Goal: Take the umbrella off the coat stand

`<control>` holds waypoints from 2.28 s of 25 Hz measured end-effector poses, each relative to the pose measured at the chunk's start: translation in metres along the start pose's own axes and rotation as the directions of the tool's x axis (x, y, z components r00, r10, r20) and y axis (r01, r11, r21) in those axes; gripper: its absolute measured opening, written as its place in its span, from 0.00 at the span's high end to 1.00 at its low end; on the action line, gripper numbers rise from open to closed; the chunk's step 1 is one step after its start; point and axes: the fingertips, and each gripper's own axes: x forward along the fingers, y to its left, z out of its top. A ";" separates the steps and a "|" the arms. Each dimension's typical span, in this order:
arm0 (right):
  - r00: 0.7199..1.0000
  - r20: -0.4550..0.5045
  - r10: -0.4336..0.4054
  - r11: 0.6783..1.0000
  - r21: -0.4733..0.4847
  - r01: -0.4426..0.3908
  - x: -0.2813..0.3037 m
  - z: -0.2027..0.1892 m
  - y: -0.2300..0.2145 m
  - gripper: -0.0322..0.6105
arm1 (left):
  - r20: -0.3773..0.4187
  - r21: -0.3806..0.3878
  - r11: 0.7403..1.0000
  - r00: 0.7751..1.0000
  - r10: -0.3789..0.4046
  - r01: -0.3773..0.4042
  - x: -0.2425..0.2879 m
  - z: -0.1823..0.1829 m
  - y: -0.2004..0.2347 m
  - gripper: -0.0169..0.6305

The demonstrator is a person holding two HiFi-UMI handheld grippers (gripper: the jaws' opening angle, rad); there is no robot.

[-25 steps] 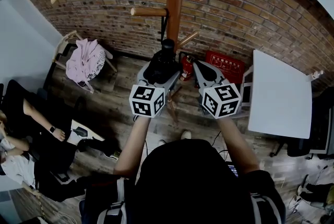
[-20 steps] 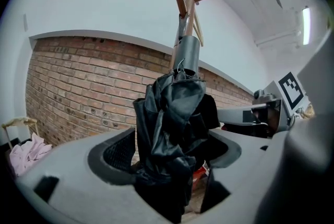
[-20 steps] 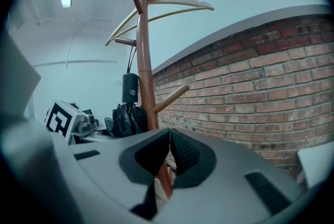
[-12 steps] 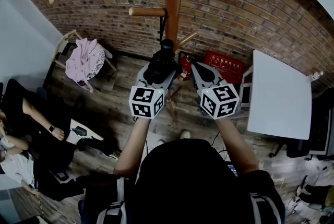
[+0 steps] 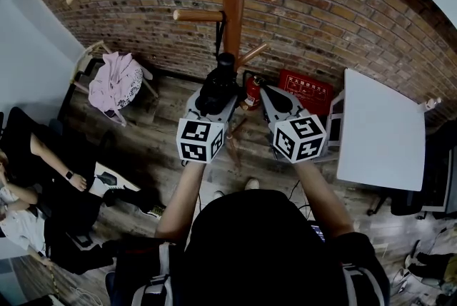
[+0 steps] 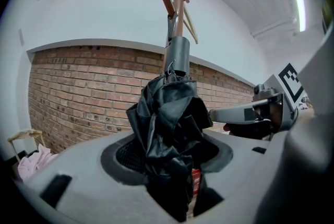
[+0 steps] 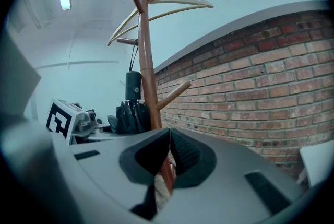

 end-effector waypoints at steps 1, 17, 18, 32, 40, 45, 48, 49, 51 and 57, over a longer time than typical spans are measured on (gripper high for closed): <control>1.000 0.000 0.000 1.000 0.000 0.000 0.000 0.000 0.000 0.90 | 0.000 0.001 1.000 1.000 0.000 0.000 0.000 0.000 0.000 0.58; 1.000 0.008 0.016 1.000 0.002 -0.016 0.000 0.004 0.002 0.90 | -0.019 -0.021 1.000 1.000 0.007 -0.007 -0.004 0.002 0.001 0.59; 1.000 0.008 0.017 1.000 0.003 -0.017 0.000 0.004 0.002 0.90 | -0.018 -0.024 1.000 1.000 0.008 -0.009 -0.005 0.002 0.001 0.59; 0.999 0.016 0.036 0.999 0.023 -0.037 0.006 0.008 0.006 0.90 | 0.001 -0.031 0.999 1.000 0.012 -0.012 -0.012 0.016 0.005 0.59; 0.998 0.026 0.059 0.998 0.025 -0.060 0.009 0.013 0.012 0.90 | 0.018 -0.039 0.999 0.999 0.027 -0.026 -0.018 0.025 0.008 0.59; 0.997 0.030 0.070 0.997 0.023 -0.071 0.011 0.016 0.014 0.90 | 0.033 -0.042 0.999 0.999 0.033 -0.032 -0.021 0.031 0.009 0.59; 0.997 0.030 0.075 0.997 0.022 -0.076 0.011 0.017 0.016 0.90 | 0.042 -0.047 0.998 0.998 0.036 -0.034 -0.024 0.035 0.009 0.59; 0.996 0.031 0.078 0.997 0.023 -0.079 0.012 0.018 0.016 0.90 | 0.044 -0.047 0.998 0.998 0.037 -0.035 -0.025 0.036 0.009 0.59; 0.996 0.033 0.085 0.996 0.027 -0.086 0.013 0.019 0.018 0.90 | 0.046 -0.047 0.998 0.998 0.037 -0.035 -0.026 0.037 0.008 0.59; 0.994 0.040 0.097 0.995 0.030 -0.098 0.012 0.024 0.021 0.90 | 0.055 -0.061 0.998 0.998 0.035 -0.032 -0.030 0.042 0.005 0.59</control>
